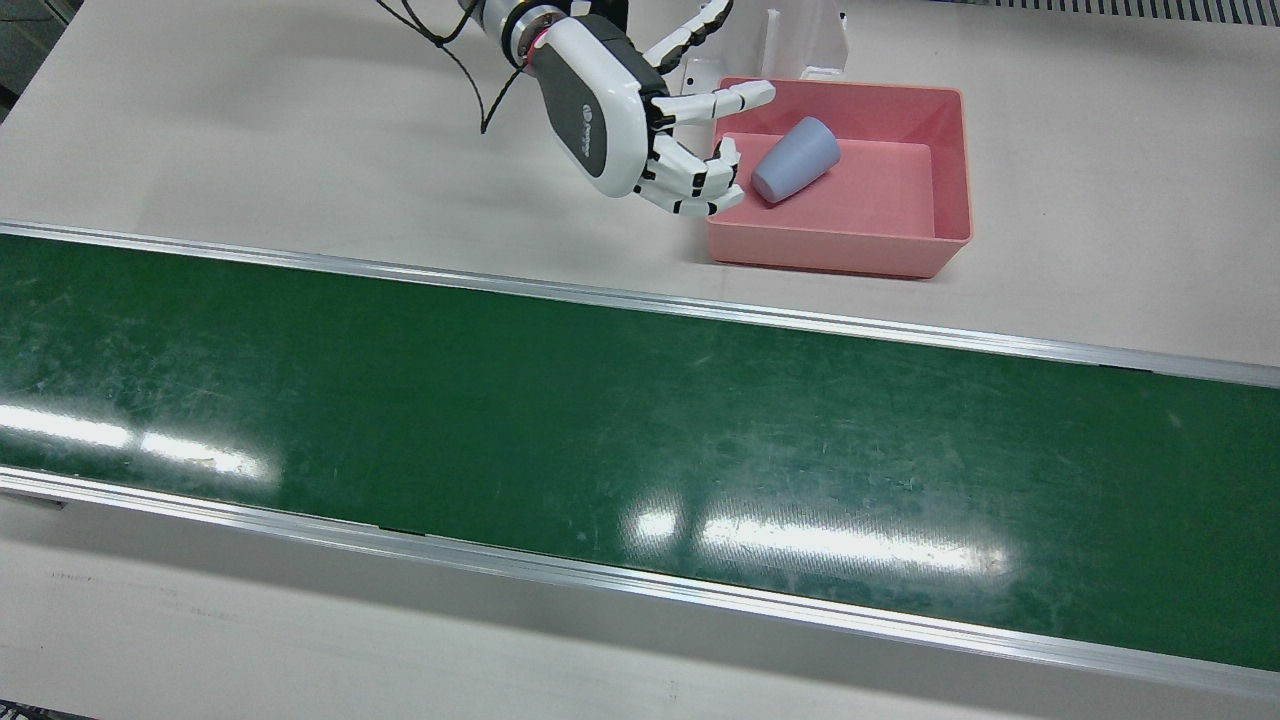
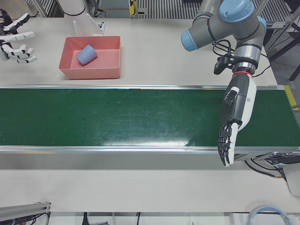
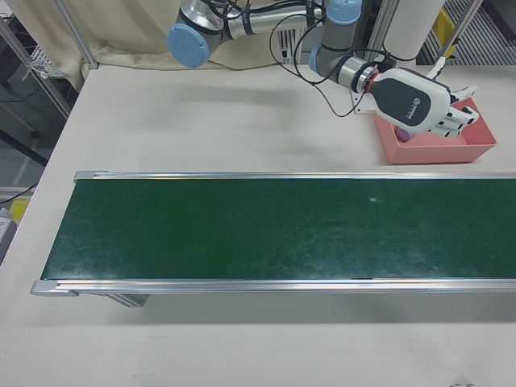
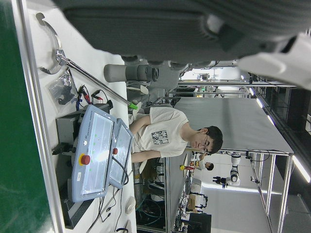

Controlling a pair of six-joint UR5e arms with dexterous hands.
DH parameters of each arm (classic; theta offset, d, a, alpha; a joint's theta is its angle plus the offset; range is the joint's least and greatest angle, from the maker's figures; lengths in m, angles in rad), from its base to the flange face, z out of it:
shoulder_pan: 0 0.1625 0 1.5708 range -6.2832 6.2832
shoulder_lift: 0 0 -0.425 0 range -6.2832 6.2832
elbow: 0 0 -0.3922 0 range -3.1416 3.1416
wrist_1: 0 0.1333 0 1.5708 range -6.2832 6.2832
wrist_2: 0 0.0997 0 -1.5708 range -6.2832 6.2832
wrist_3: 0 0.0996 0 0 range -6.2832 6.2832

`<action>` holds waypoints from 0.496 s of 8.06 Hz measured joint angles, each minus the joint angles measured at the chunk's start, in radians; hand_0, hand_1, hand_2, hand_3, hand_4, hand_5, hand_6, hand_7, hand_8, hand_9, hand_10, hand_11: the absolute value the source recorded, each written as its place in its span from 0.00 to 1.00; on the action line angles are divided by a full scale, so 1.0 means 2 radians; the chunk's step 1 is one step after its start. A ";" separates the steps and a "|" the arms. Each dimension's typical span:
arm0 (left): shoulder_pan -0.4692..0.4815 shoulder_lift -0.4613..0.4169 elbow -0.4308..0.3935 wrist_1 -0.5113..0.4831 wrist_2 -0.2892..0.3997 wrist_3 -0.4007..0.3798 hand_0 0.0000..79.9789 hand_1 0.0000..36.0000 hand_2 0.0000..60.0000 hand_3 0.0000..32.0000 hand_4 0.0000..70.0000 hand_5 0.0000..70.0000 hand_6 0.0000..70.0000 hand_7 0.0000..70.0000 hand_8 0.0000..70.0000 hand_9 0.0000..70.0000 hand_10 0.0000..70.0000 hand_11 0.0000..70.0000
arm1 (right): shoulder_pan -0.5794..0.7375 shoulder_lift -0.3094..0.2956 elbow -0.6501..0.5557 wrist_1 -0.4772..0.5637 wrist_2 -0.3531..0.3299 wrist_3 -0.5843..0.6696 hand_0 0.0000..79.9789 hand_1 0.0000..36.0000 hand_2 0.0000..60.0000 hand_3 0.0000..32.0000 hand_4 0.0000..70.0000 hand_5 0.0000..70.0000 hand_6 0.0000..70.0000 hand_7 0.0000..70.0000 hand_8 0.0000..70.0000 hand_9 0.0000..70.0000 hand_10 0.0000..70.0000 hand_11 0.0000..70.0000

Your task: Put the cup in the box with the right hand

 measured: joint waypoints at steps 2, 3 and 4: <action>0.000 0.000 0.000 0.000 0.000 0.000 0.00 0.00 0.00 0.00 0.00 0.00 0.00 0.00 0.00 0.00 0.00 0.00 | 0.141 -0.049 -0.008 -0.035 -0.075 0.133 0.95 0.48 0.00 0.85 0.46 0.18 0.18 0.87 0.39 0.53 0.32 0.50; 0.000 0.000 0.000 0.000 0.000 0.000 0.00 0.00 0.00 0.00 0.00 0.00 0.00 0.00 0.00 0.00 0.00 0.00 | 0.214 -0.072 -0.011 -0.041 -0.087 0.176 0.85 0.40 0.00 0.09 0.69 0.16 0.20 0.88 0.39 0.52 0.30 0.45; 0.000 0.000 0.000 0.000 0.000 0.000 0.00 0.00 0.00 0.00 0.00 0.00 0.00 0.00 0.00 0.00 0.00 0.00 | 0.284 -0.092 -0.020 -0.044 -0.093 0.203 0.78 0.31 0.00 0.00 0.90 0.13 0.23 0.97 0.40 0.55 0.28 0.42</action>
